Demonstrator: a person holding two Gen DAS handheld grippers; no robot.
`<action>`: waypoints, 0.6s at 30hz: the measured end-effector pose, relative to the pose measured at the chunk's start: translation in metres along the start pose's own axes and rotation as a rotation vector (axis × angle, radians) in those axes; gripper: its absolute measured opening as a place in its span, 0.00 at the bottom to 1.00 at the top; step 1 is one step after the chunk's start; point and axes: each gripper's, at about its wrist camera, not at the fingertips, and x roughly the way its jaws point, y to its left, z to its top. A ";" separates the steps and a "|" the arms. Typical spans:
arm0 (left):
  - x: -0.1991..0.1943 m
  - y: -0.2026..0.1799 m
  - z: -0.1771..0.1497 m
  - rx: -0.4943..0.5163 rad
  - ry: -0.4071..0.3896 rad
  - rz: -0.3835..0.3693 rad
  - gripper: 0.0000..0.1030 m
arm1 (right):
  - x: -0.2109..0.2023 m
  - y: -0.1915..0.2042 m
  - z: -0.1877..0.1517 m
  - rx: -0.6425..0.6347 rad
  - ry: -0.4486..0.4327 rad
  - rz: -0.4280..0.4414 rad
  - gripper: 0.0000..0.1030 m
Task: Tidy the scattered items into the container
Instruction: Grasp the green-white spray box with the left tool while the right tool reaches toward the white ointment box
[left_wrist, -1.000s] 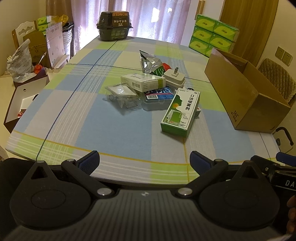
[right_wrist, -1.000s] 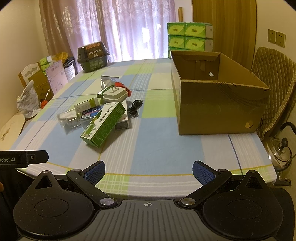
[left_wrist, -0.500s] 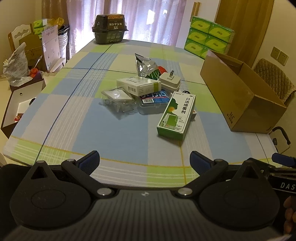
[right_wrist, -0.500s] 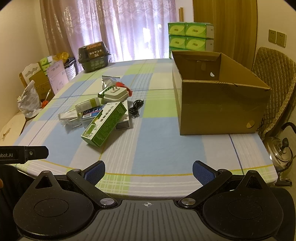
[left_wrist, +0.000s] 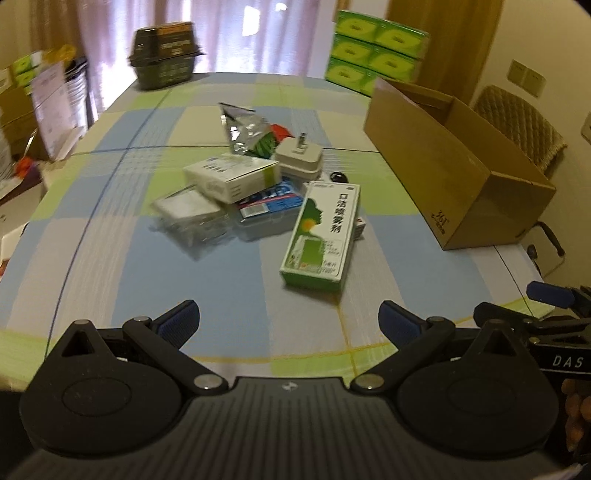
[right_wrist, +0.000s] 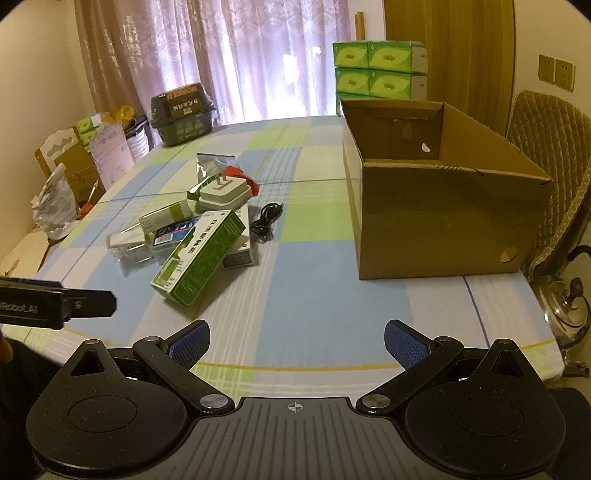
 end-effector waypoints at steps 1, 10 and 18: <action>0.004 0.000 0.003 0.007 0.003 -0.008 0.97 | 0.003 -0.001 0.000 -0.003 0.001 0.000 1.00; 0.056 -0.006 0.033 0.112 0.044 -0.105 0.87 | 0.031 -0.009 -0.001 -0.016 0.046 0.045 1.00; 0.102 -0.008 0.052 0.167 0.101 -0.155 0.75 | 0.059 -0.010 0.001 -0.034 0.077 0.084 1.00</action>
